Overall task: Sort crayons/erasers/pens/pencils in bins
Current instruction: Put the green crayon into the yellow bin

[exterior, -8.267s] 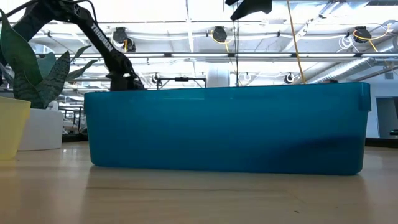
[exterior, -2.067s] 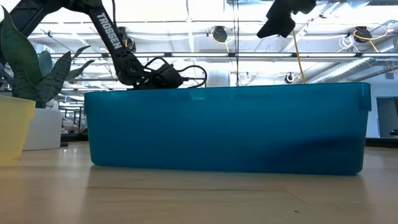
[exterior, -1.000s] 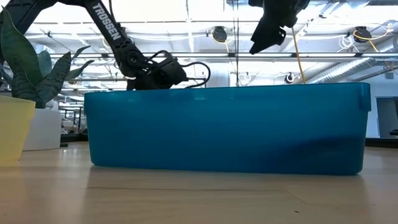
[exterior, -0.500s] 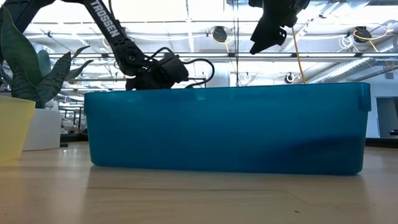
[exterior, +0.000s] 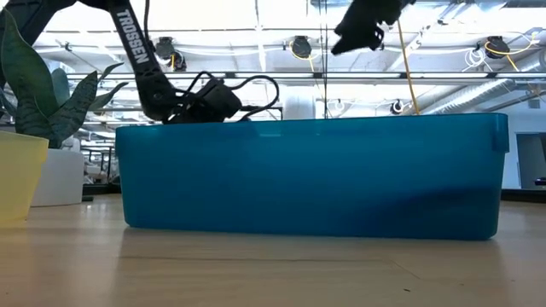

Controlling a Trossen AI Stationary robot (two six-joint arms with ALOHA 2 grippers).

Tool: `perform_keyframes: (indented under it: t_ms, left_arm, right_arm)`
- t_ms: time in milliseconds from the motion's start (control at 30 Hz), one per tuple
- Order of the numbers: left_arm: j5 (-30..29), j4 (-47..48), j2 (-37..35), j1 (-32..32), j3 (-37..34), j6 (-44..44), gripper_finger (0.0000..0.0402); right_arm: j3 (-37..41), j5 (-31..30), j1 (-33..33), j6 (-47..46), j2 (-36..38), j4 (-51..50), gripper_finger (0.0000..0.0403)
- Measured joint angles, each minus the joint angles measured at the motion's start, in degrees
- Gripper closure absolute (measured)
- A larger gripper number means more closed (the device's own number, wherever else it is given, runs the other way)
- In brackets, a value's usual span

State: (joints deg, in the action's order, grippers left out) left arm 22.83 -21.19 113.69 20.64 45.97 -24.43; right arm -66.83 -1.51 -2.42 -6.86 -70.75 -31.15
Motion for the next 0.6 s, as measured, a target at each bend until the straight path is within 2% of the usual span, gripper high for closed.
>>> perform_keyframes:
  t_ms: [133, 267, 433, 533, 600]
  left_arm:
    - [0.24, -2.01, 0.04, -0.02, -0.94, 2.83, 0.0363]
    - [0.29, -2.74, 0.12, -0.06, -1.05, 4.01, 0.0309]
    - [-0.11, -3.95, 0.22, 0.00, -1.14, 3.73, 0.0240]
    - [-0.17, -4.04, 0.24, 0.00, -1.14, 2.49, 0.0232]
    - [-0.38, -4.02, 0.24, -0.07, -1.14, 2.36, 0.0246]
  right_arm:
    - [0.00, 0.10, -0.01, 0.17, 1.08, 4.13, 0.0161]
    - [0.00, -0.54, -0.22, -2.10, 1.15, 6.86, 0.0161]
    - [0.00, -4.72, -0.22, -6.72, 1.10, 8.81, 0.0161]
    - [0.00, -4.83, -0.23, -8.49, 1.06, 11.18, 0.0161]
    - [0.00, -5.37, -0.24, -8.79, 1.08, 12.72, 0.0162]
